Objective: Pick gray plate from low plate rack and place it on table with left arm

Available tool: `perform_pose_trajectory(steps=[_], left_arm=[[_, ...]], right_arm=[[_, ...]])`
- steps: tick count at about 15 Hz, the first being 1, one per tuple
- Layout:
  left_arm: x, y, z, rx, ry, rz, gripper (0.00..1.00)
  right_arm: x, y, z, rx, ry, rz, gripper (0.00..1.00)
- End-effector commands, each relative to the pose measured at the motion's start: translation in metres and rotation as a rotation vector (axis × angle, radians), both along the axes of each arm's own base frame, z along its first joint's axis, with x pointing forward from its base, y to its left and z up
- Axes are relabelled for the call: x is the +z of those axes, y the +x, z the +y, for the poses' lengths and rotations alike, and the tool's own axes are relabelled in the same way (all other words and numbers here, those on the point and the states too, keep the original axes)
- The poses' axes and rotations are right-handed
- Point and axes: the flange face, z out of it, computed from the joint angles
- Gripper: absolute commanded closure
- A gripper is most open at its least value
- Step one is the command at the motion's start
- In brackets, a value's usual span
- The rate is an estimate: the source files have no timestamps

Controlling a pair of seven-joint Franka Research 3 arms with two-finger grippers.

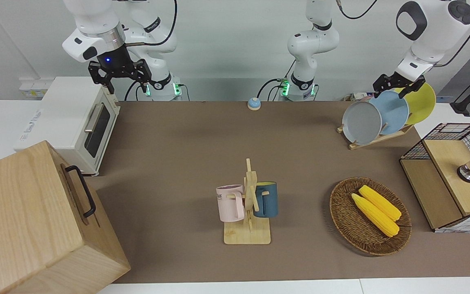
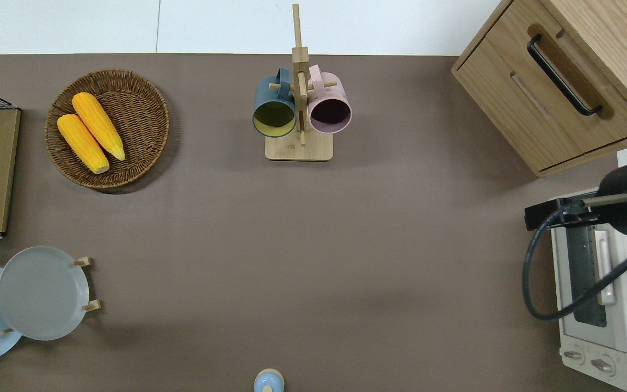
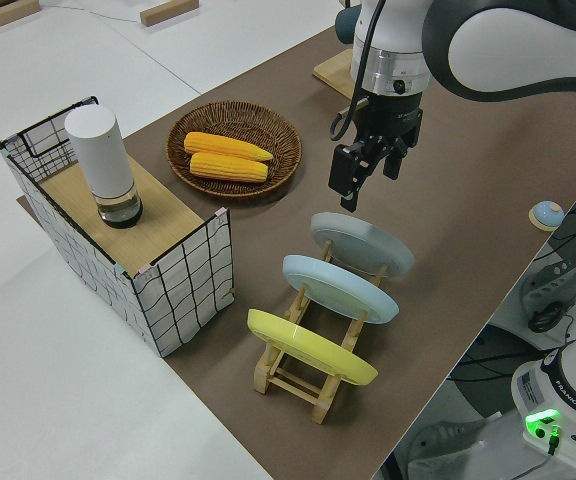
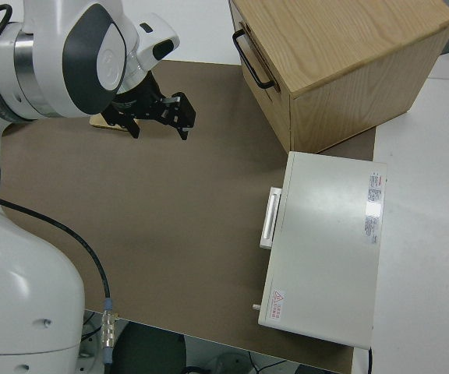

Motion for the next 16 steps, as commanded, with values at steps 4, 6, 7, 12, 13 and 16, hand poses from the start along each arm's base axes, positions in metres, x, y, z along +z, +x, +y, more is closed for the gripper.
perform_pose_trajectory(steps=[4,6,7,12,13,16], left_arm=[[-0.033,-0.010,-0.003,-0.011,0.020,-0.014,0.01],[-0.042,-0.010,-0.004,-0.013,0.019,-0.013,0.01],[-0.047,-0.012,-0.004,-0.012,0.017,-0.007,0.01],[-0.069,-0.013,-0.006,-0.020,0.019,-0.024,0.01],[-0.071,-0.013,-0.006,-0.021,0.019,-0.027,0.01],[-0.077,-0.013,-0.008,-0.024,0.019,-0.030,0.01]], right_arm=[[0.003,-0.003,0.001,0.000,0.006,0.007,0.011],[0.003,-0.003,0.001,0.000,0.006,0.007,0.011],[0.003,-0.003,0.001,0.000,0.006,0.007,0.011],[0.003,-0.003,0.001,0.000,0.006,0.007,0.011],[0.003,-0.002,0.000,0.000,0.006,0.007,0.011],[0.003,-0.002,0.000,-0.002,0.006,0.007,0.013]])
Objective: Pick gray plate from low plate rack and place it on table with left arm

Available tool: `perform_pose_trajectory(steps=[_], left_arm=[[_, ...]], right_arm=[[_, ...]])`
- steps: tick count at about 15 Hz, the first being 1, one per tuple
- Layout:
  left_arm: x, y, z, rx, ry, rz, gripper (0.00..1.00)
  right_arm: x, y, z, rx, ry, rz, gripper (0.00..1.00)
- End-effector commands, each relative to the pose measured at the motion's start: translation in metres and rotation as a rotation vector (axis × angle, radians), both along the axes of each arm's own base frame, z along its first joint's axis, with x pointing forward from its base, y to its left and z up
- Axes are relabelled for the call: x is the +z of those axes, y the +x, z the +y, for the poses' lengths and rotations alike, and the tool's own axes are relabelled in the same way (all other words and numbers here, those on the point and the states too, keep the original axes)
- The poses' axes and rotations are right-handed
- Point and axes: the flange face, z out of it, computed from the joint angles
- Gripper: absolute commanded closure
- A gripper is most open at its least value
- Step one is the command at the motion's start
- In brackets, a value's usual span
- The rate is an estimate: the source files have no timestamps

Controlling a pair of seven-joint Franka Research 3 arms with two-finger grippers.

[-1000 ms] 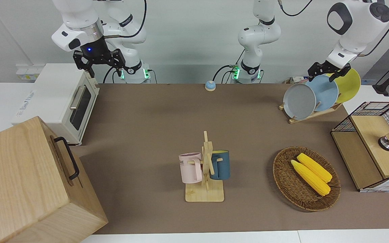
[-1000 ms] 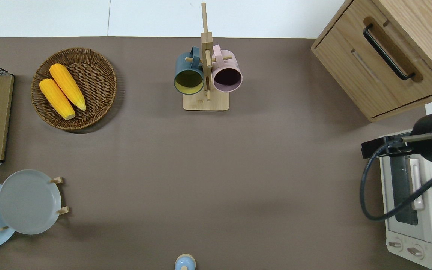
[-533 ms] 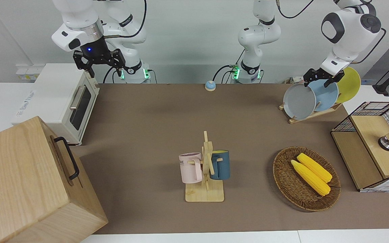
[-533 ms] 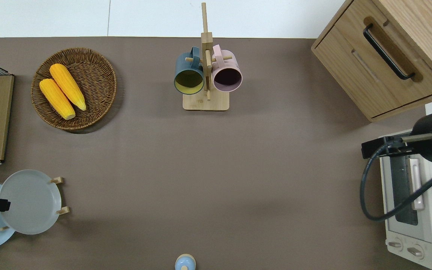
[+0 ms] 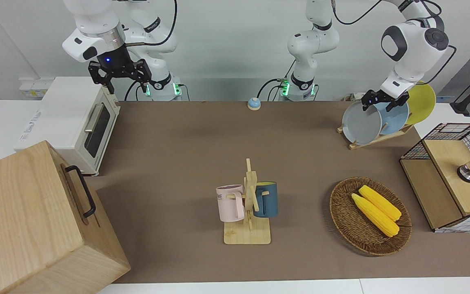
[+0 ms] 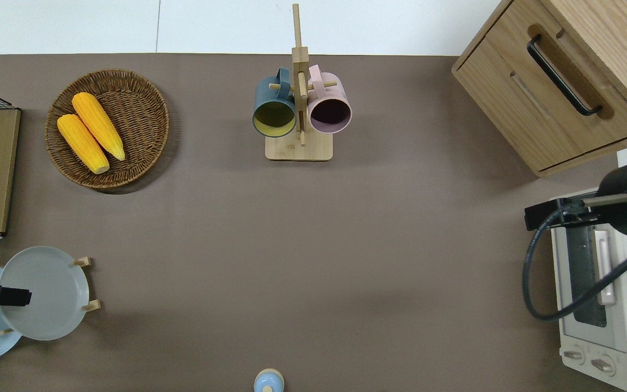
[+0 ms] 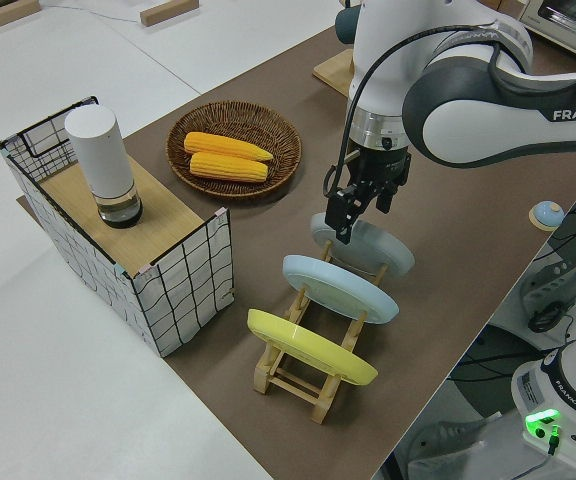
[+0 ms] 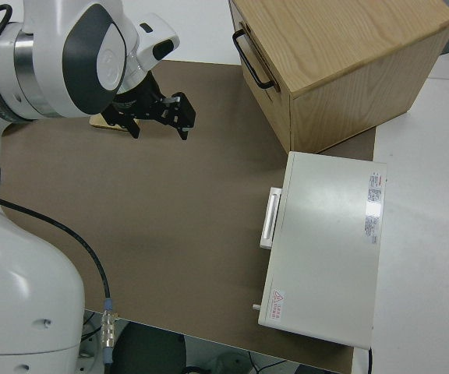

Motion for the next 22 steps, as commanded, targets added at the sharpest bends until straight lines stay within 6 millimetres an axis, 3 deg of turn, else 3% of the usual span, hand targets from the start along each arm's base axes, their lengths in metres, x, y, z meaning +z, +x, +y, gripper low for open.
perform_pose_trajectory(steps=[1,6,10,13,22], left_arm=[[-0.008,-0.008,-0.002,-0.006,0.022,-0.023,0.01],[-0.018,-0.007,-0.002,-0.008,0.022,-0.027,0.01],[-0.037,-0.010,-0.003,-0.007,0.016,-0.029,0.01],[-0.037,-0.010,-0.003,-0.008,0.017,-0.032,0.10],[-0.038,-0.010,-0.004,-0.011,0.016,-0.029,0.98]], right_arm=[[0.003,-0.003,0.001,0.002,0.006,0.007,0.013],[0.003,-0.003,0.001,0.002,0.006,0.007,0.011],[0.003,-0.002,0.000,-0.001,0.006,0.007,0.011],[0.003,-0.003,0.001,0.000,0.006,0.007,0.011],[0.003,-0.003,0.001,0.000,0.006,0.007,0.011]])
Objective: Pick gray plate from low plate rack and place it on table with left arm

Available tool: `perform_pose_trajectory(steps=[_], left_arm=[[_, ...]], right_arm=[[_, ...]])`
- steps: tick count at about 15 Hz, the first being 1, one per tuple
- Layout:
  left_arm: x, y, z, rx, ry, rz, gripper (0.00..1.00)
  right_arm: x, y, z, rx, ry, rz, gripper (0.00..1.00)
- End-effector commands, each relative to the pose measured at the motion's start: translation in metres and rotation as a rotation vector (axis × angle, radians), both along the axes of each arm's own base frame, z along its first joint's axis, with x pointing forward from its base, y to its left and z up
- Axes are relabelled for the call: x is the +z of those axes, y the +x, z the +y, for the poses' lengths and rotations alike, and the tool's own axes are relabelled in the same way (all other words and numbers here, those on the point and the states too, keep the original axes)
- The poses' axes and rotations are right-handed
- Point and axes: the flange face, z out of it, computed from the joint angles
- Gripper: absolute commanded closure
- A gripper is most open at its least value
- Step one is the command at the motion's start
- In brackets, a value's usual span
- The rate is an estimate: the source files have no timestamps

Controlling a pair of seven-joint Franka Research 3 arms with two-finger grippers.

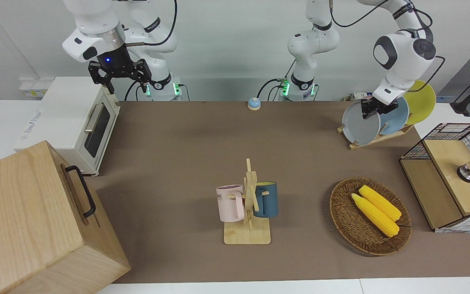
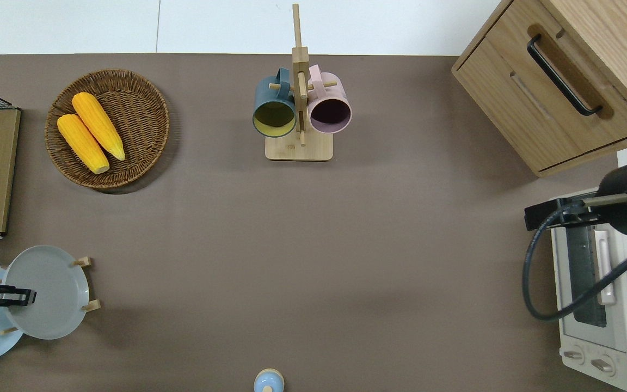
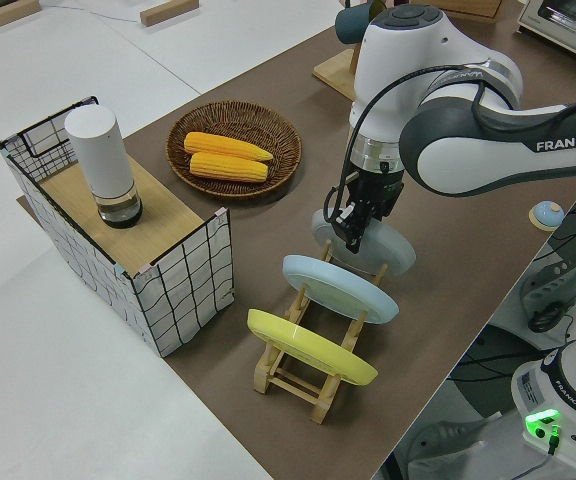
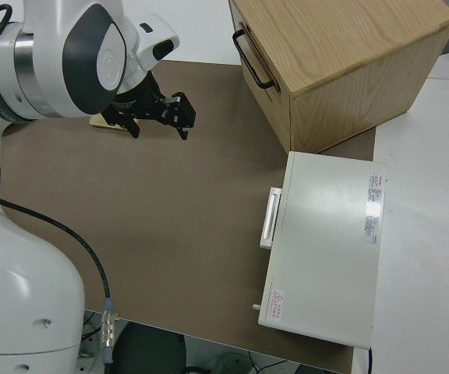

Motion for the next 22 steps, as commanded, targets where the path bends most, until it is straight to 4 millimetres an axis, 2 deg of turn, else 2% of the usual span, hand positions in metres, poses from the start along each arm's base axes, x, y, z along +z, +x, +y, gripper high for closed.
perform_pose_trajectory(steps=[1,11,20,22], left_arm=[[-0.002,-0.004,0.000,-0.010,0.014,-0.011,1.00],[0.004,0.000,-0.003,-0.007,0.019,-0.023,1.00],[0.054,0.017,-0.012,0.025,0.040,-0.043,1.00],[0.068,0.022,-0.028,0.032,0.052,-0.039,1.00]], right_arm=[[0.003,-0.003,0.001,0.000,0.006,0.007,0.013],[0.003,-0.002,0.000,0.000,0.006,0.007,0.011],[0.003,-0.003,0.001,0.000,0.006,0.007,0.013],[0.003,-0.003,0.001,0.000,0.006,0.007,0.011]])
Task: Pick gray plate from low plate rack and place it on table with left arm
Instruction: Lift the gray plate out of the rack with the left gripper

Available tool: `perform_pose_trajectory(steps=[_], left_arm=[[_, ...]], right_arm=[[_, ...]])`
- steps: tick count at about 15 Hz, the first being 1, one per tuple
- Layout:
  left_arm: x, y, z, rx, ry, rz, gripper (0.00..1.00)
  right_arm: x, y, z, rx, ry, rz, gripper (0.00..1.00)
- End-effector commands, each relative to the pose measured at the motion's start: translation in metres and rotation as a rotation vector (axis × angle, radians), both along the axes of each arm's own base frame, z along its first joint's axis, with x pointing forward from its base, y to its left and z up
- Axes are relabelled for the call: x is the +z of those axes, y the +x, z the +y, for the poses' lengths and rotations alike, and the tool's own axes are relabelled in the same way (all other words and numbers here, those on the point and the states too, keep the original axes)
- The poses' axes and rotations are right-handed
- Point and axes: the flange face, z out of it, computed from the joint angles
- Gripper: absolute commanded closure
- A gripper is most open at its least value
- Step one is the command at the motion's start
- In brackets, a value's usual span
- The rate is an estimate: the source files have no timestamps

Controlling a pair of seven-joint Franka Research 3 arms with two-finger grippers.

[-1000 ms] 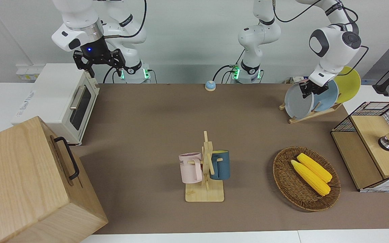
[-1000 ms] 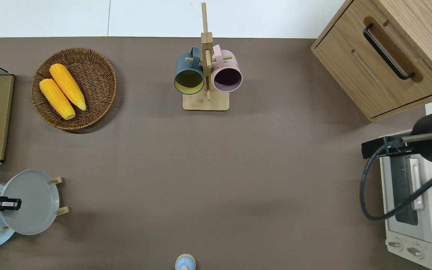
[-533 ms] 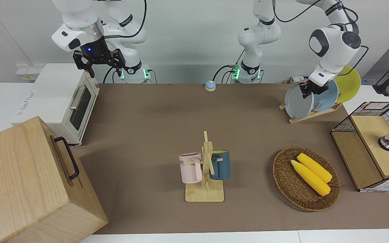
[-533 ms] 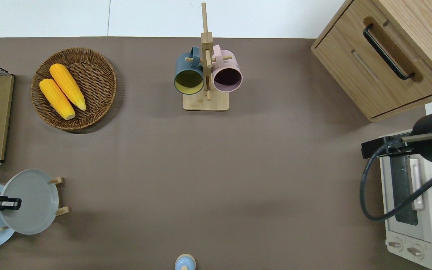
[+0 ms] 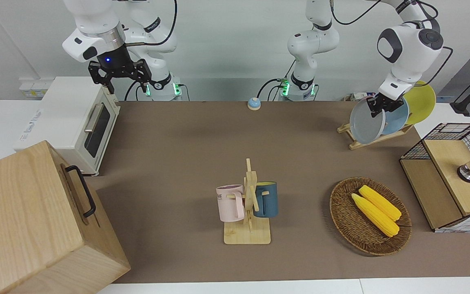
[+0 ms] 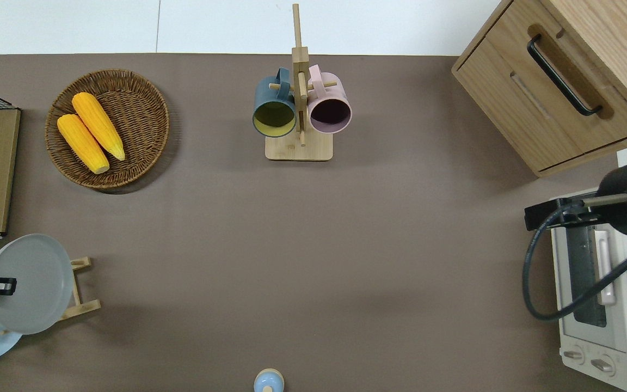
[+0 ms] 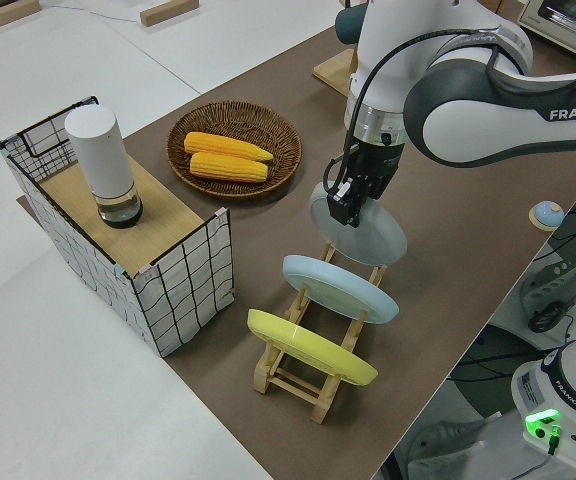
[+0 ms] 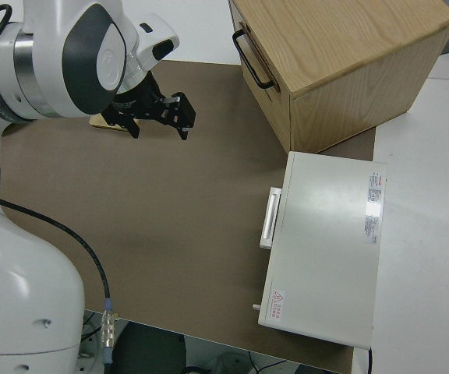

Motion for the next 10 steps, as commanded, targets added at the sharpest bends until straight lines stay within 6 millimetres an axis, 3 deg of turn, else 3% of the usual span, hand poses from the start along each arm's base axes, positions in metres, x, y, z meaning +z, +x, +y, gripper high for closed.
perform_pose_trajectory(steps=[1,5,10], left_arm=[[0.034,0.008,-0.028,0.016,0.024,0.013,1.00],[0.059,0.008,-0.046,0.025,0.028,0.036,1.00],[0.068,0.000,-0.063,0.110,-0.034,0.054,1.00]], right_arm=[[0.003,-0.002,0.000,-0.002,0.006,0.007,0.013],[0.003,-0.003,0.001,0.000,0.006,0.007,0.011],[0.003,-0.003,0.001,0.000,0.006,0.007,0.011]])
